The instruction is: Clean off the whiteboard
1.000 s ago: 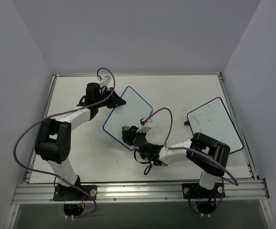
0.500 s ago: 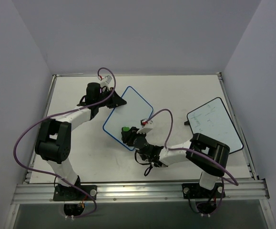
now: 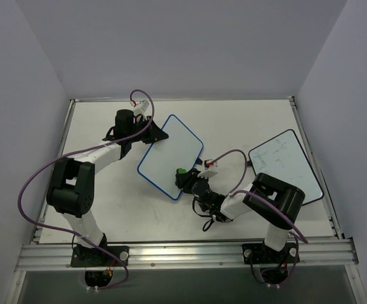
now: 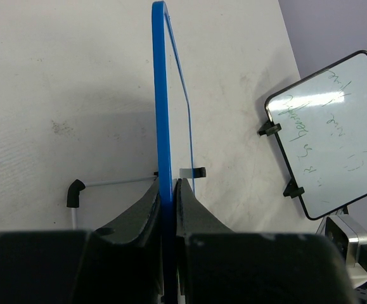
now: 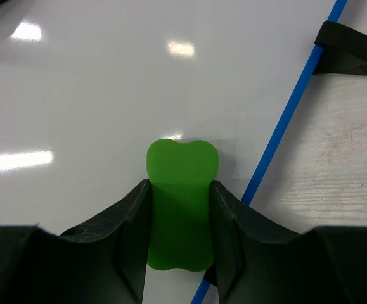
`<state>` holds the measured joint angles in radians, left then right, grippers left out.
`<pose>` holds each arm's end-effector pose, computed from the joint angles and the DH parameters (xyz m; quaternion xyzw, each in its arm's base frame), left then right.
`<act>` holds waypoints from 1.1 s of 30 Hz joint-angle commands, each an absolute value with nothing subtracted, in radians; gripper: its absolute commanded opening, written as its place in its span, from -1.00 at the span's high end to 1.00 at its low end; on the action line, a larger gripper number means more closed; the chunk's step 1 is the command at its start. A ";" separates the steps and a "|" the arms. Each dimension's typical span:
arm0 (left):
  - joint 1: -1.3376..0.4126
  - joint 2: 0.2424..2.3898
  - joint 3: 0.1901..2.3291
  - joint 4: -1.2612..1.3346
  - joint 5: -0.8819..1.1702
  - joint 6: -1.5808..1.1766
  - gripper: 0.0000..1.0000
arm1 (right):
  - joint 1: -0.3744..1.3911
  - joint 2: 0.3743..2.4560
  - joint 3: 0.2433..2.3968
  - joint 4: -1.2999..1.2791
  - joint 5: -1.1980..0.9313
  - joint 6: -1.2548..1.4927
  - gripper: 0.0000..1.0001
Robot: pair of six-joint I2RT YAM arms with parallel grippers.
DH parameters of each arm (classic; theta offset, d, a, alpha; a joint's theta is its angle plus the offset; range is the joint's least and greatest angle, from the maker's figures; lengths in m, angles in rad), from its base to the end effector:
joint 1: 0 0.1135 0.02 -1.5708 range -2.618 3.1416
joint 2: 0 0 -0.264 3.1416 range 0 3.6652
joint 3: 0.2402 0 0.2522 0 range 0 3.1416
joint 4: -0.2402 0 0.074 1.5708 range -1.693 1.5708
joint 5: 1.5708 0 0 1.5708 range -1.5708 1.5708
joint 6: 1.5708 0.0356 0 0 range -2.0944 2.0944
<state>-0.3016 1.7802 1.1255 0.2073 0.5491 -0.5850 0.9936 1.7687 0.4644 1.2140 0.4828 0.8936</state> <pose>0.3763 -0.1365 0.2250 0.0279 0.8269 -0.4272 0.3647 0.1772 0.2419 0.1423 0.1252 0.7241 0.4267 0.5273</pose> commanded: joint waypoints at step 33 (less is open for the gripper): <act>-0.382 1.812 1.089 0.094 0.561 -0.469 0.95 | 1.037 1.836 0.499 0.951 0.365 0.926 1.00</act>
<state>-0.3016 1.7802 1.1255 0.2066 0.5537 -0.5800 1.0878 1.7462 0.5789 1.1080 0.5301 0.8715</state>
